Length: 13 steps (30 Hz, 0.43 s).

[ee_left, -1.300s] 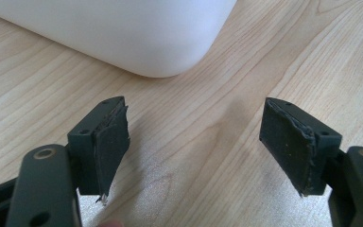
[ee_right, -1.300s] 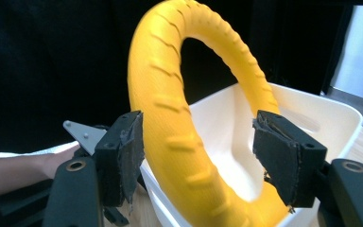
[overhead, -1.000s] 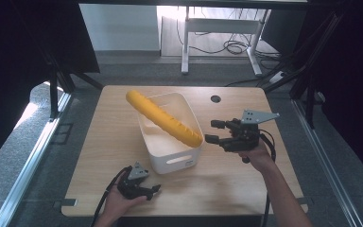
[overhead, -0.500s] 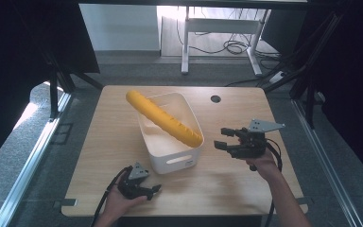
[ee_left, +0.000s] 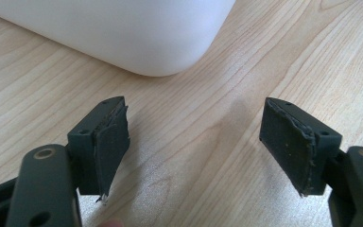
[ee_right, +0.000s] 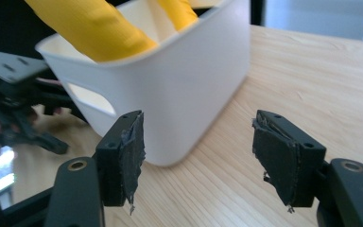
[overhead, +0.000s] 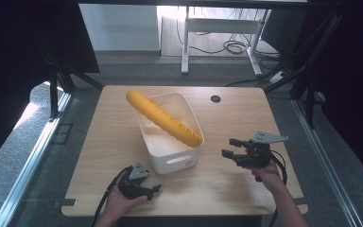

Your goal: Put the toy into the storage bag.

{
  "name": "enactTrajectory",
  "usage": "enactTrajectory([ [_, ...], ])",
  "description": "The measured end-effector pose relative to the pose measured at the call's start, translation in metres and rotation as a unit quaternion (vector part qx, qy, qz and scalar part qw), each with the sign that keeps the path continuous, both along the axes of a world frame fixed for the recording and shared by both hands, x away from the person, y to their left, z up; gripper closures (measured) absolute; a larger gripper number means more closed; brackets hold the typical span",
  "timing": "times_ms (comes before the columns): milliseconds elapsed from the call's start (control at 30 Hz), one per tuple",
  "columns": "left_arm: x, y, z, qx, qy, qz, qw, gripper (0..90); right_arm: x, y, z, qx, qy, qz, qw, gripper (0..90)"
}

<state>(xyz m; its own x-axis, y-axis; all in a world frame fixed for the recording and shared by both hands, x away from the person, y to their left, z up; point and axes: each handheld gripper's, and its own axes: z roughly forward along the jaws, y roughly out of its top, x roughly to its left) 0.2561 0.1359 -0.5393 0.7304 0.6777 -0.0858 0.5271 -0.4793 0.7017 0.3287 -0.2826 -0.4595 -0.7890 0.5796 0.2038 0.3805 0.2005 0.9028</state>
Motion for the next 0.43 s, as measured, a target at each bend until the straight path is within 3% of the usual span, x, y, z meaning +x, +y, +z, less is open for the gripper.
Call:
enactTrajectory([
  [133,0.0,0.001,0.001,-0.001,-0.002,0.0,1.0,24.6,-0.001,-0.003,-0.011,-0.009,0.009,-0.014,0.9998,35.0],
  [433,0.001,0.001,0.0,0.001,-0.002,0.0,1.0,24.7,-0.002,0.001,-0.019,-0.024,0.01,-0.026,0.9993,34.6],
])
